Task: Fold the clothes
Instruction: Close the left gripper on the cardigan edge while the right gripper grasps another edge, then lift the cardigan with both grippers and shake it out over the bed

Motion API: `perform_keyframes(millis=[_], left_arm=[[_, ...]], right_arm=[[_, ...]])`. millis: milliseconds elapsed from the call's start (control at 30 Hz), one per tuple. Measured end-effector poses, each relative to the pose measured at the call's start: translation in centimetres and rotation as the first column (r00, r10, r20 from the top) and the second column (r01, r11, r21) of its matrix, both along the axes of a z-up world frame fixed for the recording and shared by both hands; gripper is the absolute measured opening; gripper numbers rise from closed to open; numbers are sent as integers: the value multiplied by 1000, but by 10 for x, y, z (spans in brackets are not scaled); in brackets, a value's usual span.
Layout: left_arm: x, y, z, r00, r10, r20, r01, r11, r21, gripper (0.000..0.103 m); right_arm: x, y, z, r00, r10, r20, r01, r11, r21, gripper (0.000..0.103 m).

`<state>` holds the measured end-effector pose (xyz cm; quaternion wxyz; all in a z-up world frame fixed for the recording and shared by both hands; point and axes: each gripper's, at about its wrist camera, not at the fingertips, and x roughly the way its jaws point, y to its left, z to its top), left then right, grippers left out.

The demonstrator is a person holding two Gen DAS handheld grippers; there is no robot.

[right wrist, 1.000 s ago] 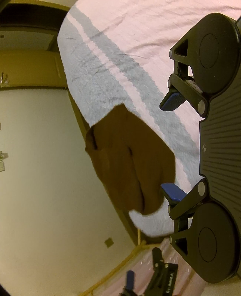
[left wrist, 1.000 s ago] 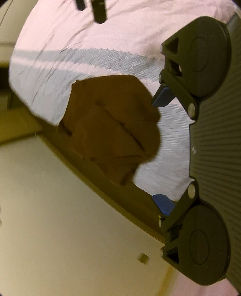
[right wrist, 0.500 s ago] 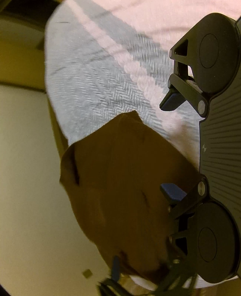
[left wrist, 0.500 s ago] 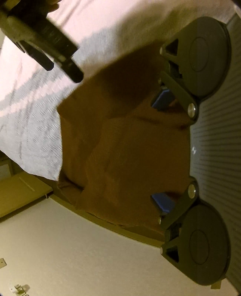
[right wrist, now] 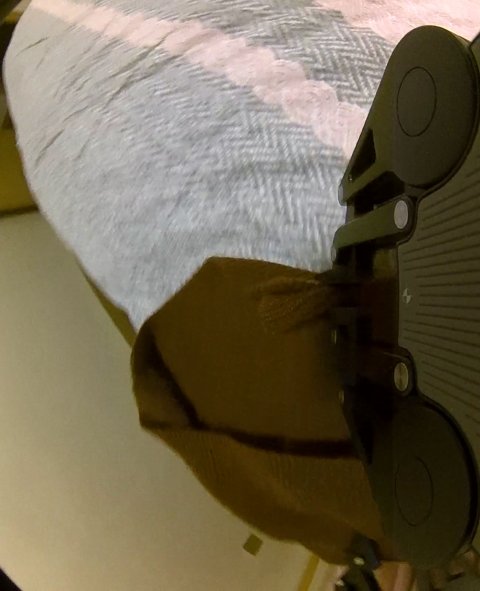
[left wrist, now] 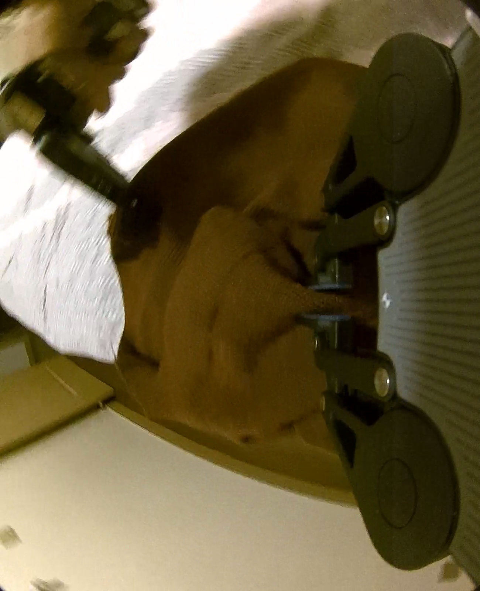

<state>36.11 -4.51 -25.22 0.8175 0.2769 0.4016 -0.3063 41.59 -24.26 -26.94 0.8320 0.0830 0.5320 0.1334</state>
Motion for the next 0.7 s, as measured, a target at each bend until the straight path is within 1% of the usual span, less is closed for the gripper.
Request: perform_keyframes(millis=[67,133,200,267,333,367,467,533,633,700], left_arm=[[2,5,7,1000,0,0,0,1000,-20,7],[1,9,33,999,-9,37,11,997,-78,6],[-1,14,59,997,-15,75,25,991,-134,6],[-2,18,85,993,-19,113,41,981,-190,6],[-4,21,110,988,-25,150,61,968,-244,6],[-12,17,122,985,-43,165,87,959,-269,6],[-46,-6,153,976,-117,183,175,924,-341,6],[-81,-29,167,966,-179,188,239,895,-377,6],[-137,-70,180,945,-265,193,323,852,-411,5],[-177,-100,187,926,-322,197,377,822,-427,5]], right_arm=[[-3,1,23,999,10,54,-10,1000,-11,8],[-6,-6,50,993,-10,118,11,1000,-4,7],[-18,-21,82,981,-56,185,53,998,19,7],[-37,-39,112,965,-92,244,84,996,42,7],[-63,-55,138,951,-95,295,90,995,32,7],[-78,-64,150,943,-97,318,95,995,22,7],[-135,-102,178,920,-162,358,161,986,32,7],[-184,-132,193,899,-222,377,221,974,47,7],[-275,-176,207,858,-318,403,322,945,59,7],[-347,-212,210,816,-412,406,409,907,99,7]])
